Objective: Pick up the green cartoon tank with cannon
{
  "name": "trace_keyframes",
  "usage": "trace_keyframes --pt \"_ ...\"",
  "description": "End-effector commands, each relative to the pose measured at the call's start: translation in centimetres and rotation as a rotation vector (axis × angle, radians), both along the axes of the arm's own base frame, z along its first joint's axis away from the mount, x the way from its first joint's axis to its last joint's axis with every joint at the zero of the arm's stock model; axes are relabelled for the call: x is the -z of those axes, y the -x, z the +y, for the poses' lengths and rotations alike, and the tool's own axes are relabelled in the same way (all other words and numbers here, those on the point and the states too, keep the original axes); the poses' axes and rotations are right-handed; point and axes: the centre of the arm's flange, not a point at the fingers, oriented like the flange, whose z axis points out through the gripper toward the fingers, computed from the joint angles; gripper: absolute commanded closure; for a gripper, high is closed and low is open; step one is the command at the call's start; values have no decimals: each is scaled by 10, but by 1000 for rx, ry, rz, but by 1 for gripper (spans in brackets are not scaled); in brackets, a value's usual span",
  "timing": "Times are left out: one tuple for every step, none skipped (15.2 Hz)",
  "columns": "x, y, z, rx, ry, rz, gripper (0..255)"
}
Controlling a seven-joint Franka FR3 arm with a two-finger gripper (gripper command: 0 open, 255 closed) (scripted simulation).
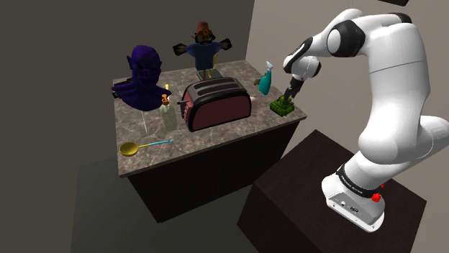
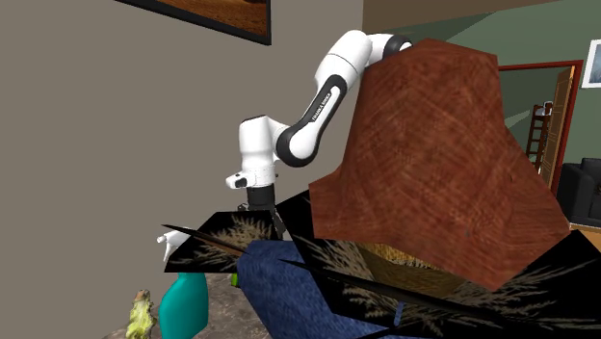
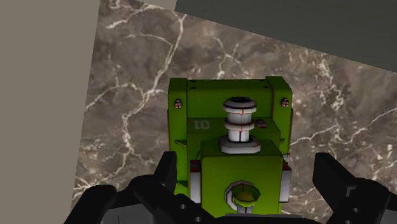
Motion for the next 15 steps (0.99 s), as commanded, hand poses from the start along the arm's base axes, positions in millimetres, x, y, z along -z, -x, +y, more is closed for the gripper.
trace_keyframes --pt "12 -1 -1 0 0 0 0" --pt "17 -1 -1 0 0 0 0" --pt "20 -1 -1 0 0 0 0" --pt "20 -1 -1 0 0 0 0" --pt "20 -1 -1 0 0 0 0" --pt "20 -1 -1 0 0 0 255" --pt "20 -1 -1 0 0 0 255" --pt "20 -1 -1 0 0 0 255" --pt "20 -1 -1 0 0 0 255" --pt "20 -1 -1 0 0 0 255" --pt "20 -1 -1 0 0 0 255" --pt "20 -1 -1 0 0 0 255" --pt "20 -1 -1 0 0 0 255" --pt "20 -1 -1 0 0 0 255" --pt "20 -1 -1 0 0 0 255"
